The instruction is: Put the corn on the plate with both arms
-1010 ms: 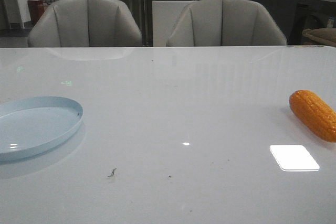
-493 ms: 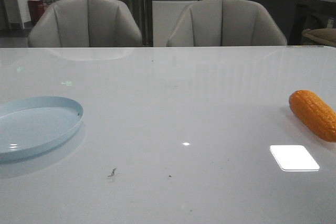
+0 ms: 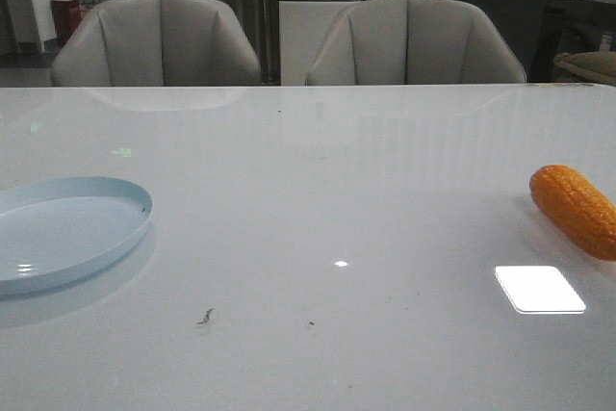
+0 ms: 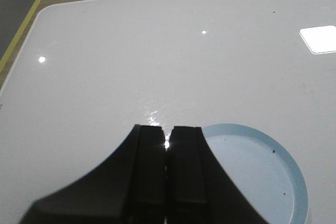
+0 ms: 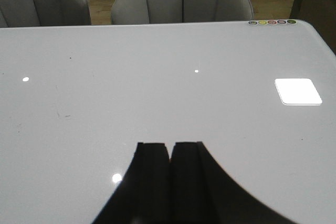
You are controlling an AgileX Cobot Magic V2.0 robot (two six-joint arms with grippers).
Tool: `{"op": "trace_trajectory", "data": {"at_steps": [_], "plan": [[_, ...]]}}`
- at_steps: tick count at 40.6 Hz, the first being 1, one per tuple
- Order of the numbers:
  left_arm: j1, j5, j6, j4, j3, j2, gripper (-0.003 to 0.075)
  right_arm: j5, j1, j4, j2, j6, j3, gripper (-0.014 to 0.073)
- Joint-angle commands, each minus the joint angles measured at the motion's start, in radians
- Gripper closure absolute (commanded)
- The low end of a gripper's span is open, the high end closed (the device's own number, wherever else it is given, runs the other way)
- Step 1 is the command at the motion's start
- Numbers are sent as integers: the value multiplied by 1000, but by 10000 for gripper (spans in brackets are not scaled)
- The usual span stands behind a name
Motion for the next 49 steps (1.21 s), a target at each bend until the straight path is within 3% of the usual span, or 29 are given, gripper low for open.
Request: {"op": "trace_trajectory", "data": {"at_steps": [1, 4, 9, 12, 15, 26, 35, 43, 49], "plan": [[2, -72, 0, -10, -33, -7, 549, -73, -6, -7, -1, -2, -31, 530], [2, -65, 0, -10, -33, -7, 409, -72, -6, -8, -1, -3, -31, 456], [2, -65, 0, -34, -33, -7, 229, -47, -6, -9, -1, -5, -31, 221], [2, -62, 0, -78, -33, -7, 218, -24, -6, -9, -1, -5, -31, 102], [2, -27, 0, -132, -33, -7, 223, -1, -6, -9, -1, -5, -31, 41], [35, 74, -22, -149, -123, 101, 223, 82, -6, -8, -1, -5, -31, 41], [140, 250, -43, -151, -319, 349, 223, 105, -6, -8, -1, -5, -31, 41], [150, 460, -43, -166, -476, 577, 223, 105, -6, -8, -1, -5, -31, 41], [150, 503, -39, -175, -524, 701, 223, 105, -6, -8, -1, -5, -31, 41]]}}
